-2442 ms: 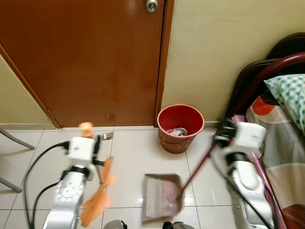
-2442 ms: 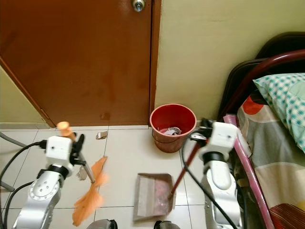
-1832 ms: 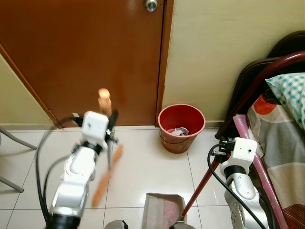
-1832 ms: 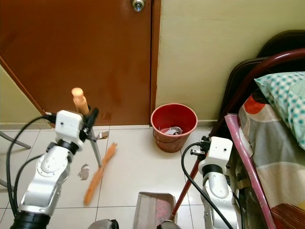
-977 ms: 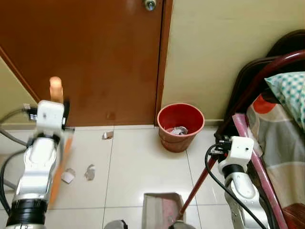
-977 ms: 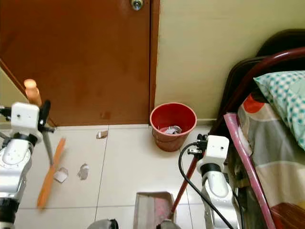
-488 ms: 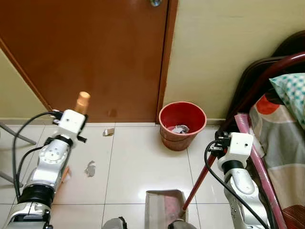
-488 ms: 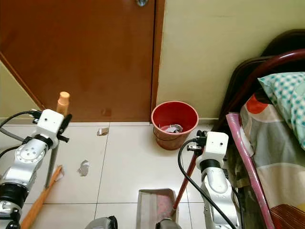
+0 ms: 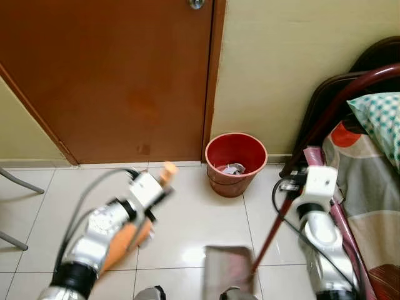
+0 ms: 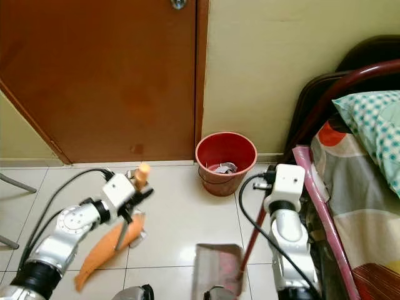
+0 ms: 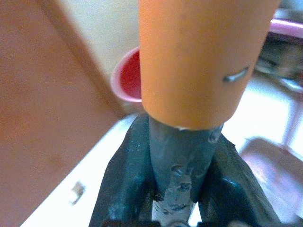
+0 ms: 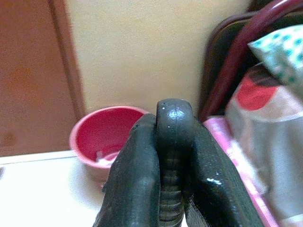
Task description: Sweep floor
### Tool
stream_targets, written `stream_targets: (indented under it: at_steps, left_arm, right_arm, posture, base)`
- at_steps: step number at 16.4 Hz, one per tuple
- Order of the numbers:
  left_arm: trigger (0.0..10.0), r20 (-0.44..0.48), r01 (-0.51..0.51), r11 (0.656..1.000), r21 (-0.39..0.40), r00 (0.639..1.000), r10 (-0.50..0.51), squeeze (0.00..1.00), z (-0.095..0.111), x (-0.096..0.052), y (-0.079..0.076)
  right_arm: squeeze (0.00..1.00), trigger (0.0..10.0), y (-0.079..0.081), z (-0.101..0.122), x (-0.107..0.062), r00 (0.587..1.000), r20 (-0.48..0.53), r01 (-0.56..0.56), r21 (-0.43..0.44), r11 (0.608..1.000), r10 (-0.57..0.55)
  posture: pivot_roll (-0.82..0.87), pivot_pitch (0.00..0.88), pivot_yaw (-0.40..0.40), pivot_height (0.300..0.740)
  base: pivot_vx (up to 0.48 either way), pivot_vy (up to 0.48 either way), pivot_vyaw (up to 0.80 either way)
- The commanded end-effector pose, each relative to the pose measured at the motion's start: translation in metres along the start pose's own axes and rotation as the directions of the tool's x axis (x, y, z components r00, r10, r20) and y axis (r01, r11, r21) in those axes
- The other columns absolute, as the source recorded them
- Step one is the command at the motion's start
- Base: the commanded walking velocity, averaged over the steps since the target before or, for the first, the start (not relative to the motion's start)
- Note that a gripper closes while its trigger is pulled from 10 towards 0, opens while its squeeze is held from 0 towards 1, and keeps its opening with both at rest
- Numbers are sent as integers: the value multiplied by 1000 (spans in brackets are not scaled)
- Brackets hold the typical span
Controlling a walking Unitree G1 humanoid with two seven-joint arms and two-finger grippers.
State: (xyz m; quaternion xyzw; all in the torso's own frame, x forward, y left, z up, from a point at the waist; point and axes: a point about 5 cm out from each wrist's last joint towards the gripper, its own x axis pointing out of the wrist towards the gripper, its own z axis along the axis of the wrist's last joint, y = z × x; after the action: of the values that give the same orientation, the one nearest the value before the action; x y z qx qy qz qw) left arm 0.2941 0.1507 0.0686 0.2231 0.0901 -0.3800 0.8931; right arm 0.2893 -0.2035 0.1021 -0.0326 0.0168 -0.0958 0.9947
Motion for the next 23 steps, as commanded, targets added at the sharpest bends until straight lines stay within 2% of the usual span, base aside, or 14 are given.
stream_targets:
  at_steps: [1,4,6,8,10,12,14,15,16,19,20,21,22,23]
  left_arm:
    - [10000,-4,58,998,-29,998,-58,0,-2,-2,-7]
    - [10000,70,126,990,-67,990,-122,0,21,-6,-21]
    - [10000,134,86,989,-117,989,-70,0,34,-4,-21]
    - [10000,201,-33,977,-211,977,77,0,46,0,-12]
    - [10000,287,-228,888,-399,889,357,0,69,5,8]
    - [10000,305,-250,857,-451,859,412,0,78,5,12]
    - [10000,285,-293,769,-568,806,519,0,83,-2,25]
    - [10000,284,-299,757,-580,798,532,0,83,-3,27]
    - [10000,264,-311,693,-650,763,590,0,82,-6,37]
    - [10000,250,-327,632,-702,718,649,0,86,-10,48]
    - [10000,240,-322,582,-747,686,687,0,91,-12,54]
    - [10000,236,-317,565,-762,676,698,0,92,-13,56]
    - [10000,217,-300,506,-809,648,730,0,98,-15,64]
    - [10000,210,-296,484,-823,634,744,0,102,-17,69]
  right_arm:
    - [0,10000,-6,5,3,999,30,39,-23,999,-39]
    - [0,10000,-12,10,16,993,36,111,-60,992,-109]
    - [0,10000,-7,12,19,994,38,101,-48,994,-99]
    - [0,10000,0,11,20,996,31,81,-39,996,-80]
    - [0,10000,15,7,21,999,5,33,-12,999,-33]
    - [0,10000,19,6,24,1000,-5,-4,-3,1000,4]
    - [0,10000,18,3,28,1000,-29,-9,4,1000,9]
    - [0,10000,18,2,28,999,-32,-11,5,1000,11]
    - [0,10000,20,1,29,999,-40,-22,13,1000,23]
    - [0,10000,29,0,29,998,-44,-42,22,999,43]
    - [0,10000,34,-1,28,997,-44,-56,23,998,57]
    - [0,10000,35,-2,28,997,-44,-58,21,998,59]
    - [0,10000,34,-2,30,997,-38,-60,17,998,61]
    - [0,10000,33,-2,30,997,-39,-59,16,998,60]
  posture:
    - [19,190,2,740]
    - [31,209,4,740]
    - [37,219,2,740]
    - [38,223,-1,740]
    - [39,218,-5,740]
    - [44,216,-4,740]
    - [45,212,-7,740]
    - [46,209,-7,740]
    - [49,204,-8,740]
    - [51,201,-8,740]
    - [52,198,-9,740]
    - [52,198,-9,740]
    - [53,190,-8,740]
    - [53,189,-7,740]
  base:
    - [0,0,0]
    - [0,0,0]
    - [0,0,0]
    - [0,0,0]
    - [0,0,0]
    - [0,0,0]
    - [0,0,0]
    - [0,0,0]
    - [0,0,0]
    - [0,0,0]
    - [0,0,0]
    - [0,0,0]
    - [0,0,0]
    - [0,0,0]
